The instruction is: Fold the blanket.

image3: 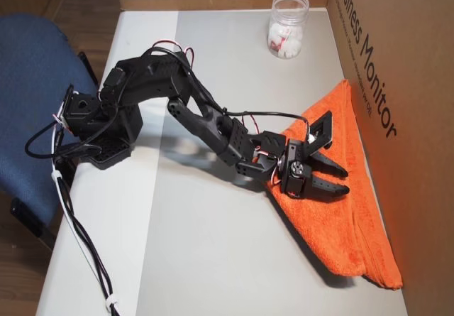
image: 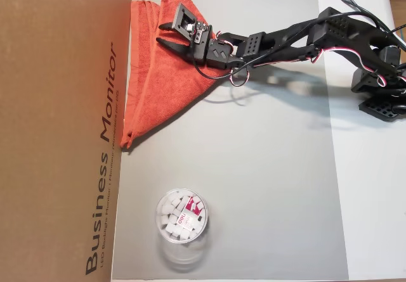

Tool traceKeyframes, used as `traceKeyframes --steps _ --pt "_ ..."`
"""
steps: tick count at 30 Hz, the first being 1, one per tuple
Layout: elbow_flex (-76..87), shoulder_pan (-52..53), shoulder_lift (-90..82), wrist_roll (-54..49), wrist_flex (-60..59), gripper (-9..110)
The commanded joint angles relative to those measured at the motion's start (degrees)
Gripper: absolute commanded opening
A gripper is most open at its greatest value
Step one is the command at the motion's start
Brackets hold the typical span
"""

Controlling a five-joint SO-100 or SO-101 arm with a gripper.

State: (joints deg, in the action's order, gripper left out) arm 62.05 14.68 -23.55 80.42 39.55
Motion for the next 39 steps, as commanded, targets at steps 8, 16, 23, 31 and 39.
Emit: traceKeyframes --steps 8,16,23,31,39 --pt "15.9 -2.3 -7.9 -3.8 7.1 8" --pt "27.8 -2.3 -15.6 -3.9 8.5 8" --pt "35.4 -3.1 -19.6 -3.9 12.3 8" --pt "43.2 -3.1 -25.0 -3.9 12.3 8" --pt "46.8 -3.1 -28.8 -4.0 12.2 9"
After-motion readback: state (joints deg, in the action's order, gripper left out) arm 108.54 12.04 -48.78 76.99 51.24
